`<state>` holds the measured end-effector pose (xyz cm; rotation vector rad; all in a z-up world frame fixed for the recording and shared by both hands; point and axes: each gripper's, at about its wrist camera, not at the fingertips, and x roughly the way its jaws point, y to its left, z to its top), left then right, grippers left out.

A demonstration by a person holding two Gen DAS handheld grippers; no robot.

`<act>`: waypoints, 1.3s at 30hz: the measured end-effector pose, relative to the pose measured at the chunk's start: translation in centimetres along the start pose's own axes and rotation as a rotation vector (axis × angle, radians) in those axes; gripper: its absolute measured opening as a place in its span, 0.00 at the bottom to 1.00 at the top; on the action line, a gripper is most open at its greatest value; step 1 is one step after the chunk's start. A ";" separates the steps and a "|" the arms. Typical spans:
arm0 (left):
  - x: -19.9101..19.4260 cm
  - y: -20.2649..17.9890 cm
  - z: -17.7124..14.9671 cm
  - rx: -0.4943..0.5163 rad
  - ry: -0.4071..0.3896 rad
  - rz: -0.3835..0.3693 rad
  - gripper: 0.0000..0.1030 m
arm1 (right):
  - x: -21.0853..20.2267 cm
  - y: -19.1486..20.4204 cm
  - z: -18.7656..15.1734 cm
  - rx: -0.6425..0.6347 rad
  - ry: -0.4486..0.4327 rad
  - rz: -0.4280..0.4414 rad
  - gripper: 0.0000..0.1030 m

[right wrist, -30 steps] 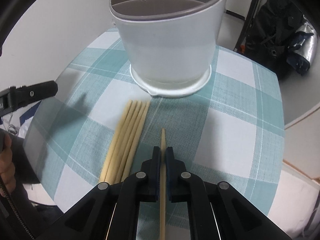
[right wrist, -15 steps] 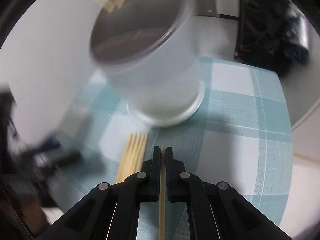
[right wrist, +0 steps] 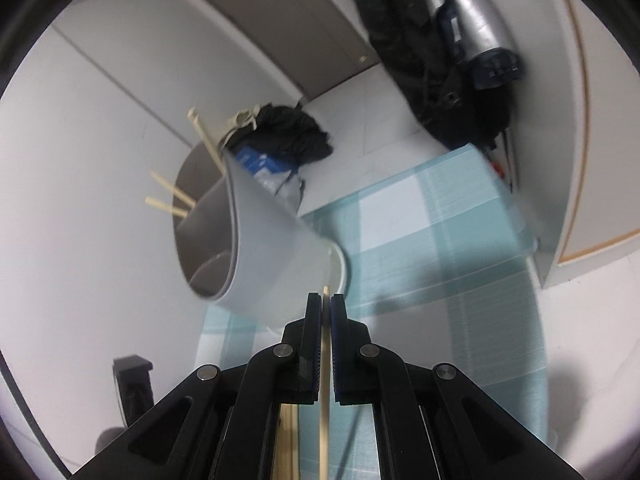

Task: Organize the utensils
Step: 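Grasp a chopstick with the right gripper while the left gripper grasps another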

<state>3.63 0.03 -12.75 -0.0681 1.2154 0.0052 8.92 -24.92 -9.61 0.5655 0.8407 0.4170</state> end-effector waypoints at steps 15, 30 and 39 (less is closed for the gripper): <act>1.1 -1.4 2.0 0.040 -0.004 0.093 0.90 | -2.6 0.5 0.2 -0.052 -0.081 0.001 0.04; 1.2 -3.2 4.1 0.004 0.059 0.038 0.01 | -3.0 1.3 0.5 -0.073 -0.102 0.005 0.04; -2.2 -1.0 2.4 -0.036 -0.054 -0.030 0.00 | -4.3 2.8 -0.6 -0.123 -0.135 -0.011 0.04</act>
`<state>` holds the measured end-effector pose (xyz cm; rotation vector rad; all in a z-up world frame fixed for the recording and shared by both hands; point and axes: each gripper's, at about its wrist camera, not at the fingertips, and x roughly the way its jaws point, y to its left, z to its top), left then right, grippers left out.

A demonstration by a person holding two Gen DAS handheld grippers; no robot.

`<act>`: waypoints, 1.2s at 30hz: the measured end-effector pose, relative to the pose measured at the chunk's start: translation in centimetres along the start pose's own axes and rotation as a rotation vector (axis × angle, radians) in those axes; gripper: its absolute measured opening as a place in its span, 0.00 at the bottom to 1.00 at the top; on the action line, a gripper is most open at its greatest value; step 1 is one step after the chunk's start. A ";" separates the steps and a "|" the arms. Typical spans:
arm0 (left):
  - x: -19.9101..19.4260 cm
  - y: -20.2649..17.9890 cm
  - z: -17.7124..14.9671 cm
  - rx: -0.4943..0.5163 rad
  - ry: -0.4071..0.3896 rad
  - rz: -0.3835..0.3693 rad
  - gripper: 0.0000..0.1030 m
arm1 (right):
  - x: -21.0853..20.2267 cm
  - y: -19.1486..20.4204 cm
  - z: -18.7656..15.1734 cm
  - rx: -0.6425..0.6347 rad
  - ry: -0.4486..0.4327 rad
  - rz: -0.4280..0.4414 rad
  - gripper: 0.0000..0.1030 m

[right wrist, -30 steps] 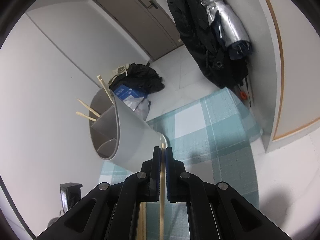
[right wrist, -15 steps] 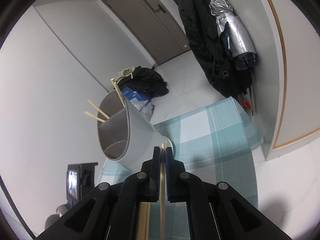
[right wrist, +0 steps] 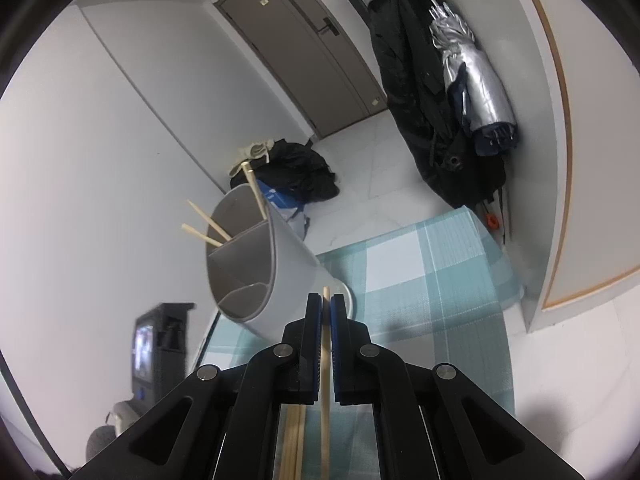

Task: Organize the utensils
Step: 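Lift both chopsticks and lower them into the white utensil holder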

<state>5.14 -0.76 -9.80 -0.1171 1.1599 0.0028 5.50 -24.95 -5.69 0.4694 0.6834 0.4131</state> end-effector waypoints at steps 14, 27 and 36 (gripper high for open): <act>-9.3 -2.0 -1.9 0.082 -0.285 -0.148 0.00 | -3.5 5.5 -2.7 -0.168 -0.077 -0.008 0.04; -10.5 -0.9 -2.0 0.098 -0.320 -0.195 0.00 | -5.5 8.2 -4.8 -0.255 -0.129 -0.071 0.03; -2.3 2.1 -0.3 0.029 -0.088 -0.113 0.53 | -5.5 4.8 -3.7 -0.112 -0.118 -0.077 0.04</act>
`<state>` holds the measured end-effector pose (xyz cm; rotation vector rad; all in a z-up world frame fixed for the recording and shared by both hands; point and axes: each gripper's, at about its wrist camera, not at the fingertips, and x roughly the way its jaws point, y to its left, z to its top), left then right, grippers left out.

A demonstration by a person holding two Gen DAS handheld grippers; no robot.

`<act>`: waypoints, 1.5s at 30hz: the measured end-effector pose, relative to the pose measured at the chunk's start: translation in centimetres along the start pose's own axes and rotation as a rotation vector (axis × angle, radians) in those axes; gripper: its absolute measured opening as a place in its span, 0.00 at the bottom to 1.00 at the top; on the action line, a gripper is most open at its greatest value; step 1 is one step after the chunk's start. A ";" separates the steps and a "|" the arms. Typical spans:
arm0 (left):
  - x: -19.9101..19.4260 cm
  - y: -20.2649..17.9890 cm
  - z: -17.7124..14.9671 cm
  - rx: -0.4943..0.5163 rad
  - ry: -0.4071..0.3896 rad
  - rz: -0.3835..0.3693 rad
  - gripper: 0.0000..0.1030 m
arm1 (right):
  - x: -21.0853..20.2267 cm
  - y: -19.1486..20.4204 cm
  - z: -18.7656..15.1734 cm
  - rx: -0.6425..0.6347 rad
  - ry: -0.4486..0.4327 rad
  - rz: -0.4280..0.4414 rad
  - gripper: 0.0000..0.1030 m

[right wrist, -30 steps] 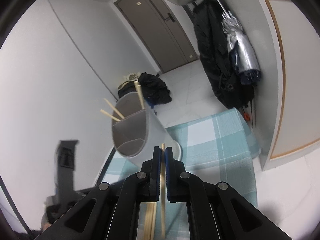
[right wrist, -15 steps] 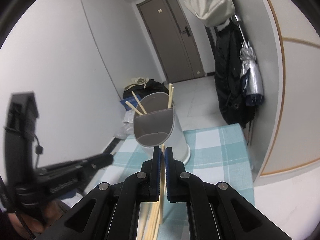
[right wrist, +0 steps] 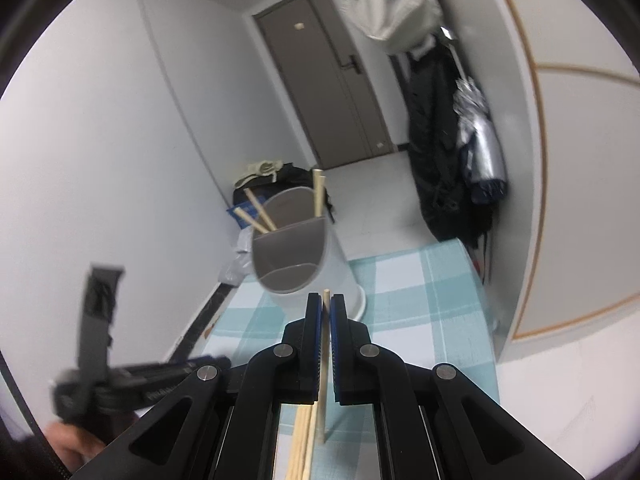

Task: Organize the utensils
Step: 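Lift both chopsticks and lower them into the white utensil holder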

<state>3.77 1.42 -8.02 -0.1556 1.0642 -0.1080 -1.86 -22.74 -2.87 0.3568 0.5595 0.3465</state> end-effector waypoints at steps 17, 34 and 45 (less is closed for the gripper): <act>8.2 -0.7 2.9 0.009 0.163 0.159 0.56 | 3.3 -7.7 0.8 0.253 0.065 -0.041 0.04; 2.4 -3.6 1.7 -0.012 -0.018 0.119 0.01 | 2.4 -6.0 0.9 0.205 0.047 -0.004 0.04; -8.1 -6.7 -1.9 0.092 -0.323 -0.018 0.01 | 0.0 -0.3 0.3 -0.017 -0.021 0.040 0.04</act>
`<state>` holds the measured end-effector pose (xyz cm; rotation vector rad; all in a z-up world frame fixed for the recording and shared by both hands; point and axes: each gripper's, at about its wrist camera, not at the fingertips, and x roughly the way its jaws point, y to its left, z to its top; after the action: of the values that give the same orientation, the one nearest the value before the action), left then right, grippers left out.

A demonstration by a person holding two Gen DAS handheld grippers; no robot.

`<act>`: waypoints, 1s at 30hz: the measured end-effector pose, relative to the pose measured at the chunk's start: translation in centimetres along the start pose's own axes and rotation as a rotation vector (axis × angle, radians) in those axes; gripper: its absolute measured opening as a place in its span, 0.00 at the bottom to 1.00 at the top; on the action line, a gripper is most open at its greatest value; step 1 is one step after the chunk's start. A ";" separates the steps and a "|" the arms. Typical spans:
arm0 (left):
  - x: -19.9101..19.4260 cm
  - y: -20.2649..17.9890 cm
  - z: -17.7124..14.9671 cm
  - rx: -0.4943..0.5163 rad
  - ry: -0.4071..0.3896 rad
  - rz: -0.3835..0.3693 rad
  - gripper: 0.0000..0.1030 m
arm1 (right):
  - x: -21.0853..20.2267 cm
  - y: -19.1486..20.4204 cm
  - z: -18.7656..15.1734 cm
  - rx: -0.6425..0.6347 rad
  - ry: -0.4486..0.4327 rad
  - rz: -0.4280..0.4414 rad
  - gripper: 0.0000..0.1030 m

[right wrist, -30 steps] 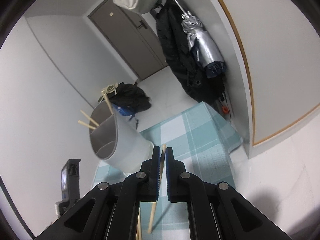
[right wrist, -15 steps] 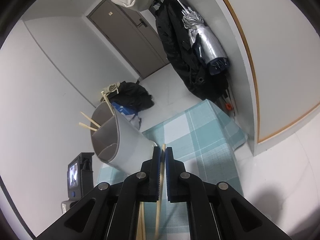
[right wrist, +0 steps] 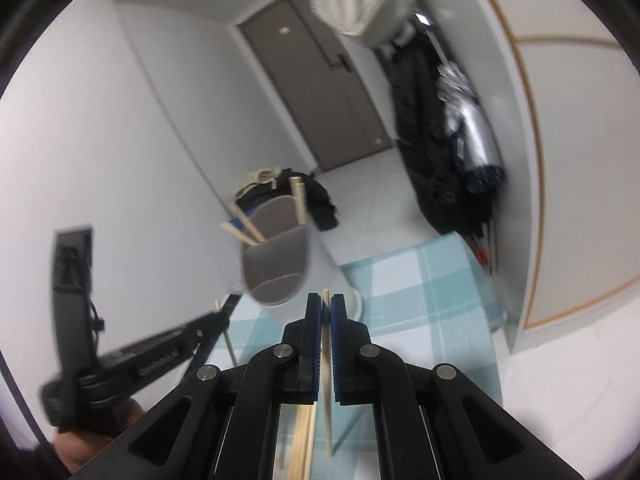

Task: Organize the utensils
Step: 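Lift both chopsticks and lower them into the white utensil holder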

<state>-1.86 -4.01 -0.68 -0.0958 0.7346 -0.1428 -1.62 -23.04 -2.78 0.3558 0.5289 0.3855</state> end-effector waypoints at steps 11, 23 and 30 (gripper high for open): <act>-1.1 0.1 1.2 0.050 -0.051 -0.043 0.01 | 0.2 4.3 -0.6 -0.144 0.004 0.004 0.03; -3.2 -0.6 3.8 0.076 -0.084 -0.087 0.01 | -0.4 5.5 1.8 -0.140 -0.026 0.013 0.03; -4.3 -0.7 7.3 0.059 -0.105 -0.113 0.01 | -0.7 6.7 6.0 -0.158 -0.062 0.035 0.03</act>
<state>-0.16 -3.77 7.69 -0.0883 0.6200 -0.2648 -0.68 -18.86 5.15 0.2243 0.4287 0.4456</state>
